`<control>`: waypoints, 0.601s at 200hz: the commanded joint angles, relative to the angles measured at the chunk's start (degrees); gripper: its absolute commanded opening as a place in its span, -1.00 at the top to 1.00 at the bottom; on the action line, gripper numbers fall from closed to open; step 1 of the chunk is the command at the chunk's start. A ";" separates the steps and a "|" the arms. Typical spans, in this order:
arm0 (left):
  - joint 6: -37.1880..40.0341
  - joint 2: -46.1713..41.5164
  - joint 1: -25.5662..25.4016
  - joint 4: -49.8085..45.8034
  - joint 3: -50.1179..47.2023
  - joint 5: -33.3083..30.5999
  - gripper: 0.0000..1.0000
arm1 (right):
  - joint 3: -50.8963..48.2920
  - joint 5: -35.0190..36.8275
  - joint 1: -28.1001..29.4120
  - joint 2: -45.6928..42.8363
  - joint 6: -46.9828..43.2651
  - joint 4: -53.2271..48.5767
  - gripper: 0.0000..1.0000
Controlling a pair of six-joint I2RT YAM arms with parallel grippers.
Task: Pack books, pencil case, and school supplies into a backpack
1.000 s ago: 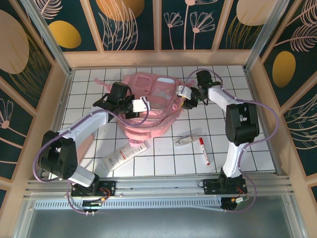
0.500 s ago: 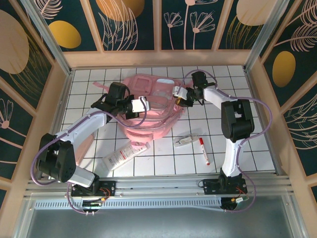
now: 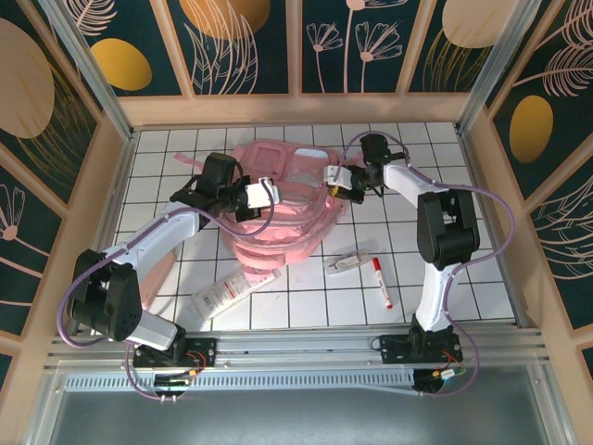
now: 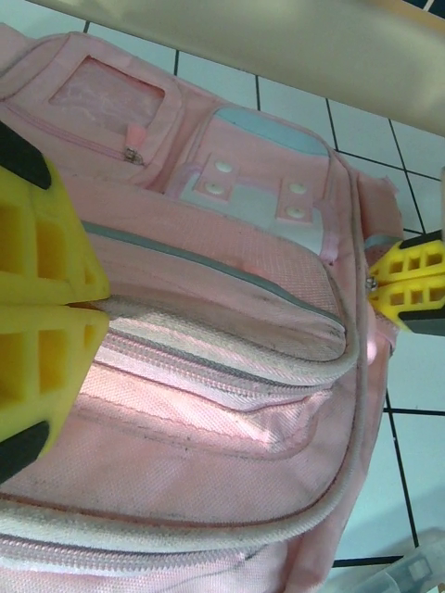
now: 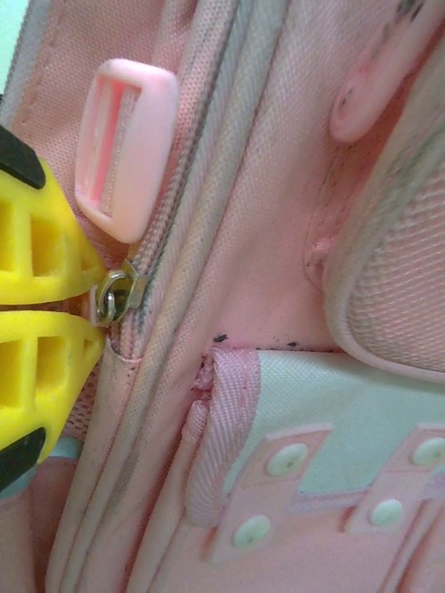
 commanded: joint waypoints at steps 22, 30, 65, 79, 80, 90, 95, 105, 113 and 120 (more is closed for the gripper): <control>-0.95 -0.42 0.66 5.06 1.04 0.57 1.00 | -1.99 -1.46 -0.42 -4.55 -2.42 -6.42 1.00; -1.44 -0.27 0.74 5.10 1.08 0.61 1.00 | -2.18 -0.95 -0.37 -4.93 -2.23 -7.32 1.00; -5.54 0.68 0.67 7.04 1.50 0.05 1.00 | -4.87 1.85 1.21 -9.05 1.25 -9.19 1.00; -7.14 0.95 0.68 7.97 1.52 -0.84 1.00 | -6.35 3.42 2.24 -11.00 1.66 -9.89 1.00; -7.20 0.96 0.75 8.05 1.52 -0.93 1.00 | -6.52 3.48 2.31 -11.16 1.67 -9.89 1.00; -8.39 1.18 0.68 8.77 1.43 -1.65 1.00 | -7.76 4.11 2.97 -12.80 2.20 -9.72 1.00; -8.78 1.29 0.72 9.05 1.37 -2.15 1.00 | -8.22 4.24 3.25 -13.50 2.21 -9.77 1.00; -9.72 1.62 0.64 9.72 1.35 -2.89 1.00 | -8.88 4.64 3.84 -14.61 2.21 -10.07 1.00; -10.41 1.99 0.74 10.14 1.37 -3.33 1.00 | -9.59 4.91 4.30 -15.45 1.87 -10.05 1.00; -10.94 2.28 0.71 10.32 1.62 -3.73 1.00 | -10.30 5.14 4.68 -16.19 1.66 -9.65 1.00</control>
